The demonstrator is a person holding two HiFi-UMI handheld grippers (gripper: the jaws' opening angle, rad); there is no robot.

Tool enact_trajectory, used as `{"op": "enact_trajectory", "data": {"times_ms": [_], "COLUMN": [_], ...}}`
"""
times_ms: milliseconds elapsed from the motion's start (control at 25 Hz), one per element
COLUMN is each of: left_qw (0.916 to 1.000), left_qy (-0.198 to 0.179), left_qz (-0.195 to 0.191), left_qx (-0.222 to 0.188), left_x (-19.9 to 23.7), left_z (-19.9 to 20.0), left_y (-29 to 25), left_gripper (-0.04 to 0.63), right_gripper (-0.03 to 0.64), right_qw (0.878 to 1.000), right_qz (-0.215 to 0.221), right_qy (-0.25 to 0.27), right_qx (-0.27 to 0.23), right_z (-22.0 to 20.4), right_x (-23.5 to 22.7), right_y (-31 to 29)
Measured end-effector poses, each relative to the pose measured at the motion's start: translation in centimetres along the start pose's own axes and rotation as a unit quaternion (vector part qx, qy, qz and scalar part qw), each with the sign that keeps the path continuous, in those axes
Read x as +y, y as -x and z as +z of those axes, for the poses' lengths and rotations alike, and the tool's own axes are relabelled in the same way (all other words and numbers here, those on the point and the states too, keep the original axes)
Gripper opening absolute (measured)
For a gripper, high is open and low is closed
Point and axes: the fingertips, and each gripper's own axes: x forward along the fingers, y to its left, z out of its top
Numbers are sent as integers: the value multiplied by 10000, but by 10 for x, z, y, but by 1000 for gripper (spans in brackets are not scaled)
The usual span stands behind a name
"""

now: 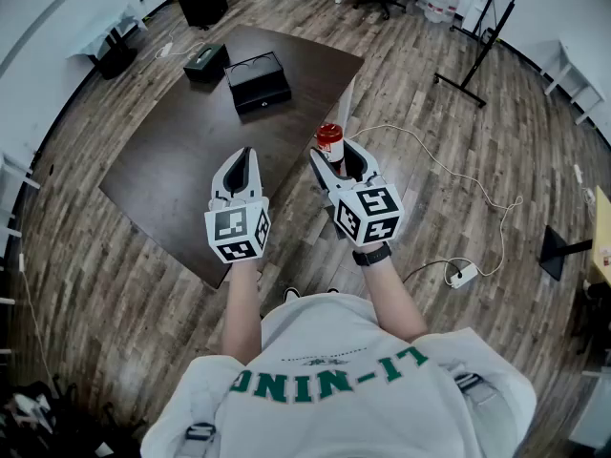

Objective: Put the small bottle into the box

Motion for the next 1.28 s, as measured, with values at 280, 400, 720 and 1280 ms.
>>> {"op": "enact_trajectory", "data": {"times_ms": [280,400,720,1280], "left_qw": [10000,9998,9998,9993], "left_qy": [-46,-40,83,321], "left_qz": [-56,-84,-124,-151], "left_qx": [7,176,111,145], "left_x": [-37,-39,-1,155], "left_z": [-12,-31,-49,-50], "left_y": [-3,-8,-95,-264], "left_gripper": [14,14,14,14], "right_gripper": [232,232,231,231], "right_qw": [9994,9988,9980,9961], "right_qz": [207,243,343,556], "right_qy": [-271,-406,-394,-251], "right_qx": [7,137,358,637], "right_z": [-20,-37,-57,-36], "right_x": [-23,-27,-50,-60], "right_y": [12,5,-73,-313]}}
